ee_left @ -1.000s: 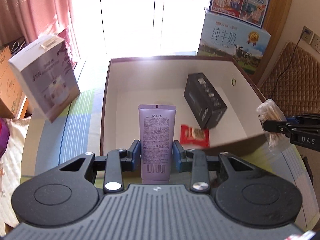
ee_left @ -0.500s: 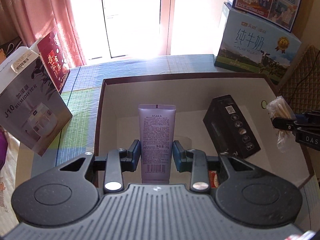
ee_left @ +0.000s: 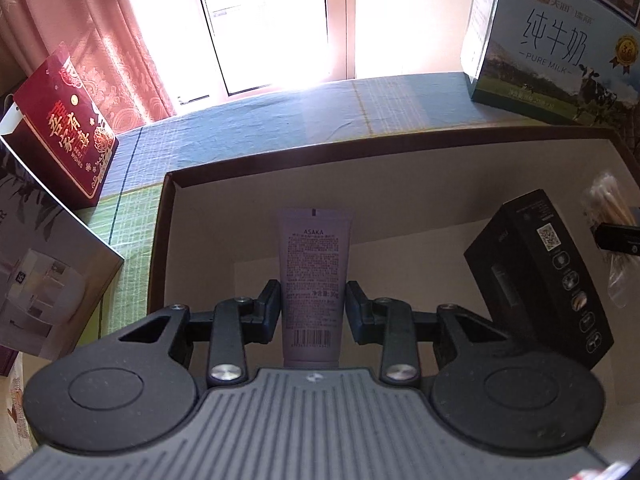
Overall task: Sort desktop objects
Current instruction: 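Lower both items into the brown box and open both grippers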
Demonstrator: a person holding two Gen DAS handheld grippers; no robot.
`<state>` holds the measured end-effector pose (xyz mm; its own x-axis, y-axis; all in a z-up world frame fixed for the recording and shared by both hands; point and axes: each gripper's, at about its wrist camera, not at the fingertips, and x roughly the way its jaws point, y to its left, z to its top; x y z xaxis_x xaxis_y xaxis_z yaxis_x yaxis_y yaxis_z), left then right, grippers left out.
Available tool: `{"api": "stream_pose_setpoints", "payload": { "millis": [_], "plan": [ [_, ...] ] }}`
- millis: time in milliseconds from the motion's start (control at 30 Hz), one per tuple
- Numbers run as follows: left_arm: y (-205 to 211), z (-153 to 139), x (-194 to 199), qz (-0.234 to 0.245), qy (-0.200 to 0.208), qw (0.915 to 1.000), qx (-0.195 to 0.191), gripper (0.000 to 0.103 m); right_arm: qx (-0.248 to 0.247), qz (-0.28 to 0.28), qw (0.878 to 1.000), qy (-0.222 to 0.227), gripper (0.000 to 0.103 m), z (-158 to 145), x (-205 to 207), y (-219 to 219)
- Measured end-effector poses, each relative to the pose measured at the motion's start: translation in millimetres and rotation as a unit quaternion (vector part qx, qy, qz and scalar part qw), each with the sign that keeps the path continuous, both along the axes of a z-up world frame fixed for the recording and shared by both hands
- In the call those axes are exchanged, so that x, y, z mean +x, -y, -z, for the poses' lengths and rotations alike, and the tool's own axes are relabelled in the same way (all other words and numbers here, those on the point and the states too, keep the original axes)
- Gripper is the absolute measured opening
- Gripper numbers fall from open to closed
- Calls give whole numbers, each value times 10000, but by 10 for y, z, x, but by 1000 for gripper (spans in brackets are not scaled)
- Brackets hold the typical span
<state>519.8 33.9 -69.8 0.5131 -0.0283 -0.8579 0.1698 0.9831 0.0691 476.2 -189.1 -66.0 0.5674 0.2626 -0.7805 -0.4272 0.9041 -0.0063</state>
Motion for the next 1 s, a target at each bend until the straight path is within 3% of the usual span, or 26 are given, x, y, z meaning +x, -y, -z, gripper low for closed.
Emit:
{"api": "stream_pose_setpoints", "payload": {
  "millis": [300,733,767,833,867,900,1000],
  "plan": [
    [50,102,129,142,-123,9996,227,30,-23,-101,9999,-29,20,39,80,-31],
    [28,-44,51,174,14,9998,2,37,-80,-181,9997,164,20,51,114,-71],
    [31,-48,32,178,21,9998,3,38,-89,-193,9996,201,22,54,111,-80],
    [42,-53,-11,211,37,9998,5,41,-91,-239,9992,323,34,56,88,-90],
    [41,-59,-35,223,44,9997,-7,44,-84,-278,9988,397,51,51,72,-92],
    [38,-69,-61,227,54,9997,-18,45,-81,-304,9983,489,60,42,47,-92],
    [32,-103,-138,251,93,9996,-60,49,-27,-432,9977,519,60,11,-7,-78]
  ]
}}
